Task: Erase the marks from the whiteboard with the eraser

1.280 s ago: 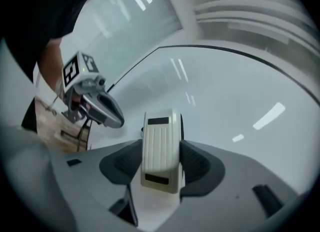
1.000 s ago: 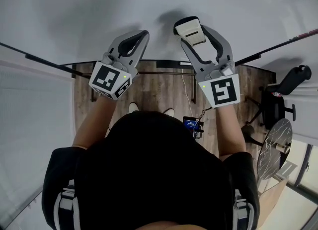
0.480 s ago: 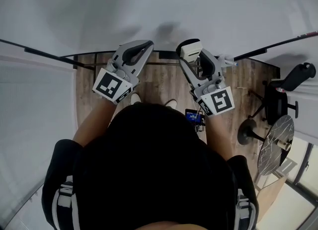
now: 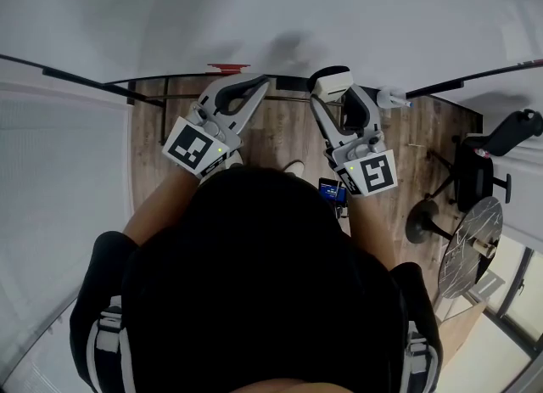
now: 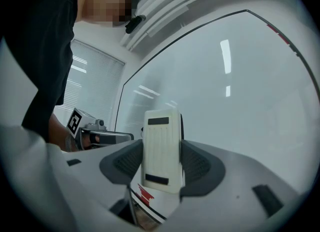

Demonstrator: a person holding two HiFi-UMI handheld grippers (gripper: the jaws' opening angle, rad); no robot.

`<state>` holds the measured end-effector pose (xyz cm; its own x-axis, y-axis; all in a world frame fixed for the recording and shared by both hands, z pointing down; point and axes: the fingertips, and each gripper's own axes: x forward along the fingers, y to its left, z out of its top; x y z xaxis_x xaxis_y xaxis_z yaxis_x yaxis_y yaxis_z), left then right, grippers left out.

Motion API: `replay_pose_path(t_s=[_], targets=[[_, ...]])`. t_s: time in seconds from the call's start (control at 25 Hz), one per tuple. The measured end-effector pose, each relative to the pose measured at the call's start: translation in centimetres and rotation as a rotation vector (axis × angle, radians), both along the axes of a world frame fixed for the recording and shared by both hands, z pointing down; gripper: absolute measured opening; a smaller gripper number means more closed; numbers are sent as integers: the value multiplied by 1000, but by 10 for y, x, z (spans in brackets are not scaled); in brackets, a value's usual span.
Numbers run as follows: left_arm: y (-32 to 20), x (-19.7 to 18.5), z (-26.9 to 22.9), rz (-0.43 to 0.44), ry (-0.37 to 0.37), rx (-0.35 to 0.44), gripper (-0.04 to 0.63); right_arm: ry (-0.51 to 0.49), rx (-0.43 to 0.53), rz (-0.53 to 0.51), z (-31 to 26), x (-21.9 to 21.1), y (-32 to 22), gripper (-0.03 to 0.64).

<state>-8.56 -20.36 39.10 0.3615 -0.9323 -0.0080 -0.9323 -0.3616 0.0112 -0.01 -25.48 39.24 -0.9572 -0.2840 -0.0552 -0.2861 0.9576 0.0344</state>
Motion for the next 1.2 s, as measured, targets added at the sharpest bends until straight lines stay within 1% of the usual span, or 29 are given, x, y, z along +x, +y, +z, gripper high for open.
replay_pose_path(t_s=[0.12, 0.4, 0.6, 0.76, 0.88, 1.04, 1.2], targets=[[-2, -1, -3, -2, 2, 12, 8, -1, 5, -7, -1, -1, 0, 233], [-2, -1, -2, -8, 3, 7, 8, -5, 29, -15, -7, -1, 2, 232], [-2, -1, -4, -7, 9, -3, 8, 9, 21, -23, -5, -1, 3, 233], [-1, 1, -9, 4, 14, 19, 8, 10, 9, -22, -5, -1, 3, 233], [-1, 2, -5, -2, 9, 0, 8, 5, 2, -24, -4, 0, 4, 233], [1, 3, -3, 1, 11, 0, 8, 8, 4, -19, -2, 2, 5, 233], [1, 3, -2, 3, 32, -7, 8, -8, -21, -12, 0, 2, 4, 232]])
